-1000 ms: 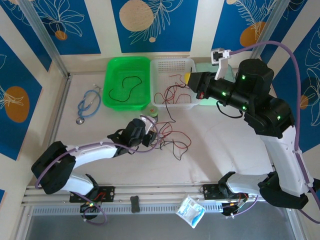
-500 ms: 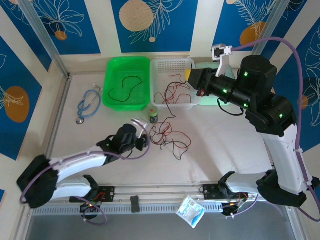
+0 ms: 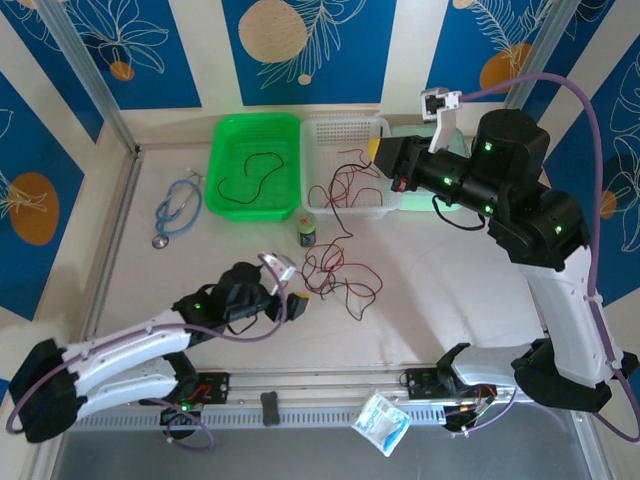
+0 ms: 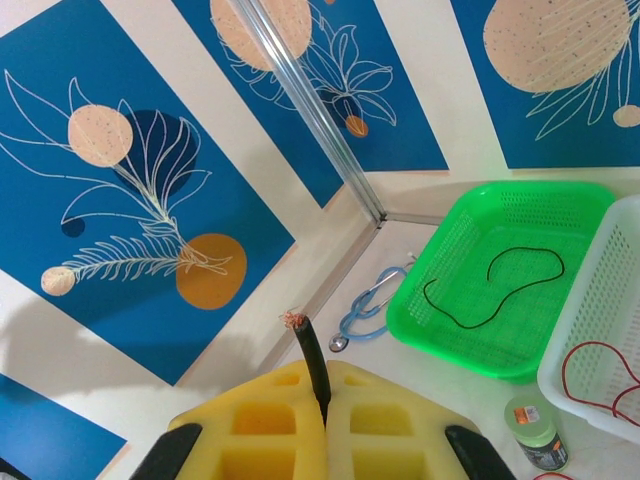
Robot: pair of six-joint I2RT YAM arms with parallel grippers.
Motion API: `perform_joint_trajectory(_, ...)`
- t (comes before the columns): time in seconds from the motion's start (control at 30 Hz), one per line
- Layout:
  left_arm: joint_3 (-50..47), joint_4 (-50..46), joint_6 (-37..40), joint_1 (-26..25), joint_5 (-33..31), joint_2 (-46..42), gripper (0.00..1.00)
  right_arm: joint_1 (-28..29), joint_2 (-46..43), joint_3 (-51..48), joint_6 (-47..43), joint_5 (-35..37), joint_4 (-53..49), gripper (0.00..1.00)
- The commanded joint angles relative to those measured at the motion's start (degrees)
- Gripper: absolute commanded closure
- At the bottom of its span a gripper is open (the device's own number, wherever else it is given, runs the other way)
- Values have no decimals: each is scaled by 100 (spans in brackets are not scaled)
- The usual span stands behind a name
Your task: Untangle the cables
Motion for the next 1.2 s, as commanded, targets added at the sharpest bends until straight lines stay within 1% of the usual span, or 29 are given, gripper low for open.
perform_joint_trajectory(0.0,195,614,78,-247,191,578,17,2,32,59,15,55,173,100)
perform_joint_trajectory(0.1,248,1238,-47,-313,122,1100,18,11,41,77,24,81,180,100)
perform_joint_trajectory(0.2,252,1765,-117,-322,142,1394,17,29,40,99,18,106,155,100)
perform_joint_trajectory(0.37,521,1780,-63,-335,421,1871,16,46,58,142,15,125,126,100)
perform_joint_trajectory(0.43,565,1804,-46,-330,385,2059,16,42,57,151,15,126,122,100)
perform_joint_trajectory(0.53,584,1885,-35,-335,23,2322,15,64,50,155,7,152,128,100)
perform_joint_trajectory(0.63,648,1833,-35,-324,-518,2528,15,81,36,169,6,163,122,100)
perform_joint_trajectory(0.77,759,1951,93,-317,-727,2771,15,116,26,195,-3,169,95,100)
perform_joint_trajectory(0.83,892,1981,176,-315,-818,2949,21,123,19,197,-8,194,89,100)
perform_joint_trajectory(0.9,1064,1943,301,-290,-895,3152,34,143,5,195,-11,244,84,100)
perform_joint_trajectory(0.93,1132,1910,363,-282,-963,3230,41,141,-3,195,-20,269,71,100)
perform_joint_trajectory(0.97,1198,1837,402,-265,-1071,3289,52,152,-12,195,-29,300,67,100)
perform_joint_trajectory(1.0,1232,1753,430,-239,-1160,3323,65,162,-33,187,-42,339,72,100)
perform_joint_trajectory(1.07,1188,1639,418,-170,-1317,3296,86,178,-111,101,-64,427,113,100)
perform_joint_trajectory(1.1,1113,1609,380,-127,-1387,3249,94,186,-171,37,-73,486,147,100)
perform_joint_trajectory(1.13,1033,1587,331,-75,-1435,3183,98,186,-219,-11,-81,543,177,100)
perform_joint_trajectory(1.17,923,1554,226,-23,-1506,3117,100,186,-263,-45,-95,617,187,100)
